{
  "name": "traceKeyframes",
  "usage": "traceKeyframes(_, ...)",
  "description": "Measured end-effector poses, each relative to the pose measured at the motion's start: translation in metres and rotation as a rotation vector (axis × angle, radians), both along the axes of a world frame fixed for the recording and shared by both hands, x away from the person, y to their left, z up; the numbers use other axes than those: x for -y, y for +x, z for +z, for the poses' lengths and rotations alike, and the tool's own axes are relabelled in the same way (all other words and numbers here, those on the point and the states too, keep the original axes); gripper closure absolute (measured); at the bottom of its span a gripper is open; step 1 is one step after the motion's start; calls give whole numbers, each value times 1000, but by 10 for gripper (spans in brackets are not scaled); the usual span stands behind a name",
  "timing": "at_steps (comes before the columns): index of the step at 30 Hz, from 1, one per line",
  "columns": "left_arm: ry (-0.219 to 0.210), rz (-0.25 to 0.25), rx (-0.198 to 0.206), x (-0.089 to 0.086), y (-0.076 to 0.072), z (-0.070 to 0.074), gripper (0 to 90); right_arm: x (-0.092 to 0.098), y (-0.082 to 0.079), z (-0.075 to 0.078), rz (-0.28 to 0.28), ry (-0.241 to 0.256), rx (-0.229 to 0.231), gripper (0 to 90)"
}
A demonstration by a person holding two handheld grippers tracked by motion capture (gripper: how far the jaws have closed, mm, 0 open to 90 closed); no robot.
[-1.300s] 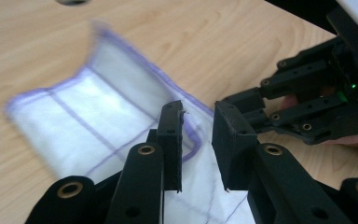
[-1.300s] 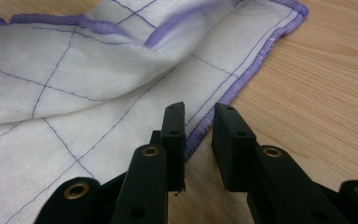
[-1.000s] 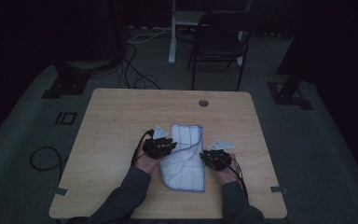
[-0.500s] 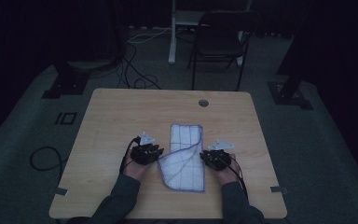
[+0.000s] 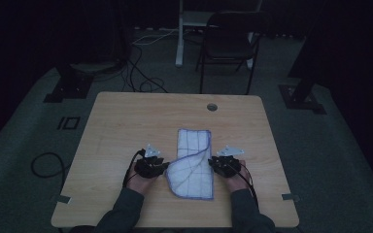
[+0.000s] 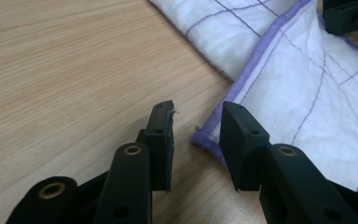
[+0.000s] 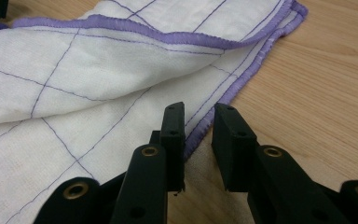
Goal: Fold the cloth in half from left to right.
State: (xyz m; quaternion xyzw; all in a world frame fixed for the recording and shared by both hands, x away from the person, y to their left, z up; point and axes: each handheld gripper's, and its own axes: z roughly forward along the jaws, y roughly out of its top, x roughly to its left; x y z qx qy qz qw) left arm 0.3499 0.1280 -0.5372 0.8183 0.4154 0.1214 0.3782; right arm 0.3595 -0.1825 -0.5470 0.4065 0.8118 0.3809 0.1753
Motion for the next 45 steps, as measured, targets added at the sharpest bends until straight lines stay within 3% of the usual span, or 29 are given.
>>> traceKeyframes(9, 37, -25, 23, 9, -5, -3, 654, 0, 0, 0, 0, 1, 0, 749)
traceKeyframes(11, 40, -31, 24, 11, -6, -3, 722, 0, 0, 0, 0, 0, 1, 748)
traceKeyframes(17, 14, -41, -2, 13, -7, -3, 869, 0, 0, 0, -1, 1, 0, 748)
traceKeyframes(19, 15, -37, -2, 14, -7, -3, 881, 0, 0, 0, 0, 1, 0, 748)
traceKeyframes(24, -32, -46, -34, 14, -9, -2, 888, 0, 0, 0, 1, 1, 1, 748)
traceKeyframes(34, -87, -89, -3, 24, -18, 14, 888, 0, 0, 0, 0, 2, 0, 747)
traceKeyframes(45, -93, -160, 15, 40, -29, 20, 888, 1, 0, 0, -1, -2, -1, 735)
